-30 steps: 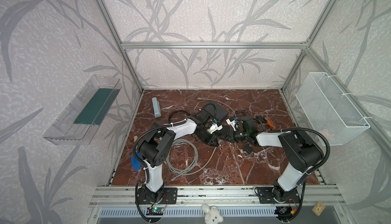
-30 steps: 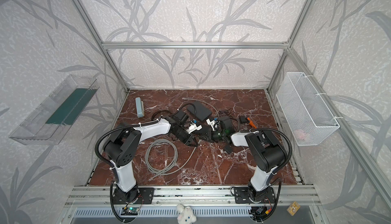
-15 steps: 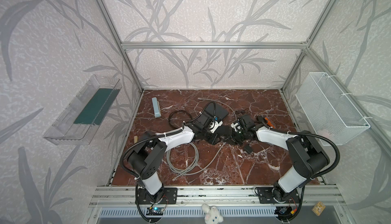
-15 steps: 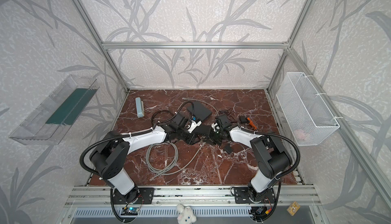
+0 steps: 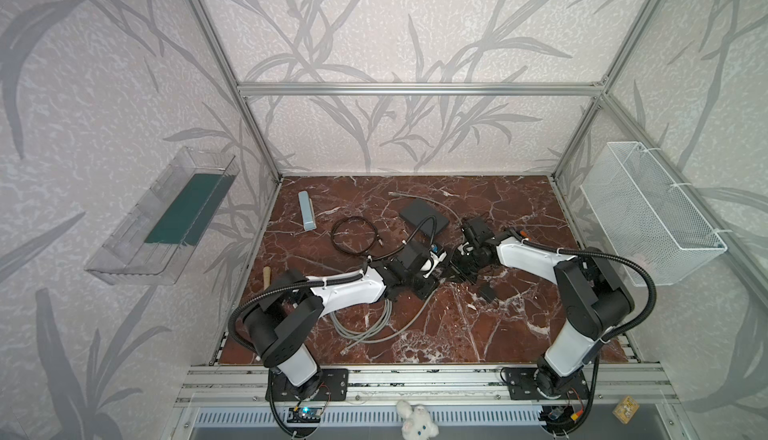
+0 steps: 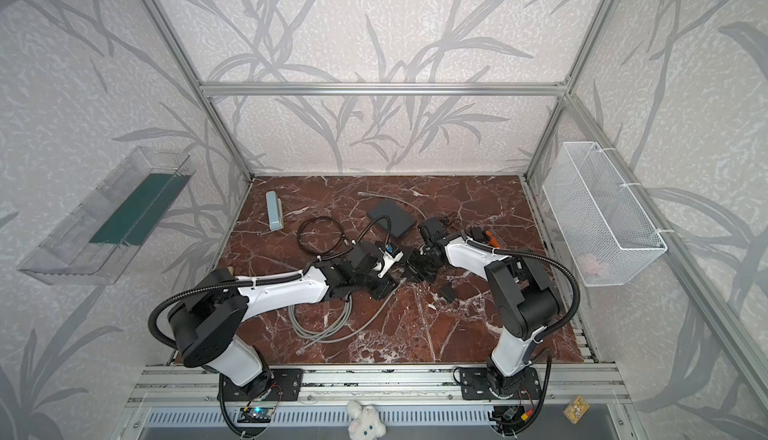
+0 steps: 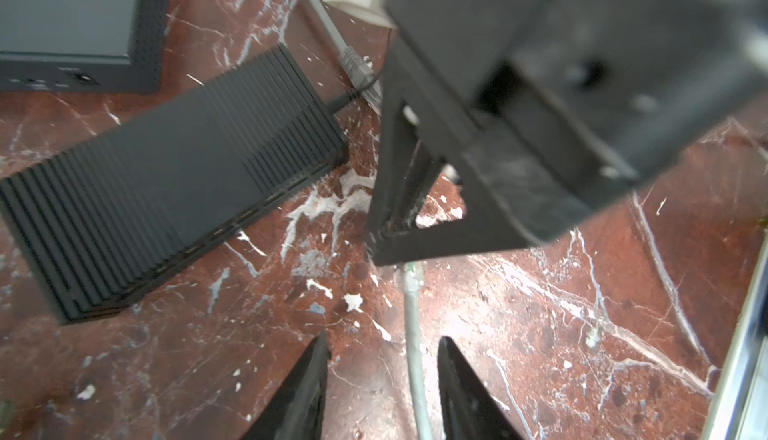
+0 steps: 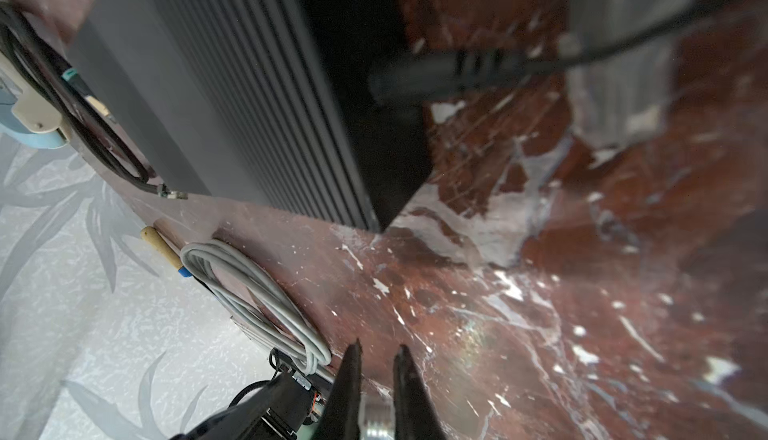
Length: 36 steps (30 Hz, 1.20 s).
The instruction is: Insert the plug into the switch port
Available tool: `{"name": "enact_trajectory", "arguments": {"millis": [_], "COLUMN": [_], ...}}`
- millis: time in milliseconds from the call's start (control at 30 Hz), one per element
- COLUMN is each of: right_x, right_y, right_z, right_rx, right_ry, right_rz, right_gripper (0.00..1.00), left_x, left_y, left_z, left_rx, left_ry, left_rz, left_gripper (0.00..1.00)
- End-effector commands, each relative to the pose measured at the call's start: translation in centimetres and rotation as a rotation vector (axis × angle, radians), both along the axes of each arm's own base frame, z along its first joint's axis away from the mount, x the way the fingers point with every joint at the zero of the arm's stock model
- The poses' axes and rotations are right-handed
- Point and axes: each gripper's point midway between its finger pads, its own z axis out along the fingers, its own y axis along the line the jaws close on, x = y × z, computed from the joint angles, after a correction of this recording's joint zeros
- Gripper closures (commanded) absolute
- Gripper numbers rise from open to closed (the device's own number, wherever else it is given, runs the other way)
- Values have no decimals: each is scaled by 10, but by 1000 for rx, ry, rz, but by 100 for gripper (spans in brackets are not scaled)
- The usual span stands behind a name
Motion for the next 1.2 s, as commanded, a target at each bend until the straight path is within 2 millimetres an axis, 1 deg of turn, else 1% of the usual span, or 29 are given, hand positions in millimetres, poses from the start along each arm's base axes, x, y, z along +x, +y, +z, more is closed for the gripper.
{"name": "enact_trajectory", "arguments": {"millis": [0,167,300,433,533,600,667,800,933,967,1067,1167], "right_x": [-2,-3,-5,-8,-7,-4,-1,2,0,-1,-1,0], "right_y": [0,4,6,7,4,0,-3,-7,-8,-9,-9,-8], "right_z": [1,3,4,5,5,4,3,2,-1,-2,-2,2], "right_rx": [-23,-4,7,22,19,22,21,11,3,2,3,9], "right_ry": [54,81,93,109,112,111,113,110,119,121,127,123], "right_rz": [-22,-38,-39,-54,-75,-96,-105,-103,-105,-106,-116,-125], "right_gripper": [96,96,97,97,96,96,96,97,97,97,97,97], "left_x": [-1,-3,7,9,10,10,13,14,9,7,0,0], "left_y": [-2,-7,-3,-5,-8,-7,0,14,24,25,16,14], "left_z": [-8,-22,-34,-39,-39,-35,-29,-21,-22,-24,-25,-28], "left_rx": [37,74,139,151,135,110,77,74,69,59,22,20], "left_ry": [-35,-38,-55,-63,-60,-59,-71,-110,-99,-97,-87,-70], "left_rz": [-2,3,48,55,60,88,152,201,231,225,168,166], "left_gripper": [55,56,63,66,65,64,63,62,62,62,62,63]}}
